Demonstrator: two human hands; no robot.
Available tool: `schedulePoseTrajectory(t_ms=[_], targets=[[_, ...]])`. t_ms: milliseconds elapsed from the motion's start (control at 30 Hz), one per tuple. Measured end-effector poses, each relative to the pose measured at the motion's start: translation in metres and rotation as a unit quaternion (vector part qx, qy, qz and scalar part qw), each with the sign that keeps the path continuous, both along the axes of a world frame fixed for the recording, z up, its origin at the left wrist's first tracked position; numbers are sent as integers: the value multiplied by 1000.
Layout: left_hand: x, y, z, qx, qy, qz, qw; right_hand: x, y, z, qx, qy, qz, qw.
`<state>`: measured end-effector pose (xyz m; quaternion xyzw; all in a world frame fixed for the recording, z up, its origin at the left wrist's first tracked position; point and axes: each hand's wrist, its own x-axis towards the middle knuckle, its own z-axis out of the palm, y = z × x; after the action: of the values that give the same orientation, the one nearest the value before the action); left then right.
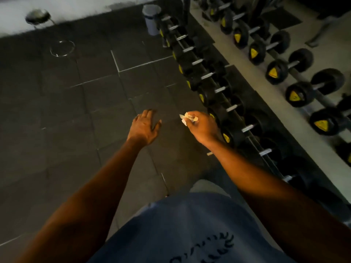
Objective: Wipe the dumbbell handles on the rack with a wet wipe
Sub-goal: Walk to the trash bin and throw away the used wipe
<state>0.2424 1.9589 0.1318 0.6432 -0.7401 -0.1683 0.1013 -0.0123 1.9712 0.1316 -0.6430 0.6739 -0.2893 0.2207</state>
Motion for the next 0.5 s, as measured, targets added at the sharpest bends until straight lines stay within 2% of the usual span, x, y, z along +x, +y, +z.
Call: schedulePoseTrajectory(t_ms=[233, 500], targets=[[83, -140, -2, -6, 1, 13, 1000, 87, -155, -19, -14, -27, 14, 999], [145, -348, 9, -21, -16, 49, 998, 157, -389, -34, -27, -52, 48, 997]])
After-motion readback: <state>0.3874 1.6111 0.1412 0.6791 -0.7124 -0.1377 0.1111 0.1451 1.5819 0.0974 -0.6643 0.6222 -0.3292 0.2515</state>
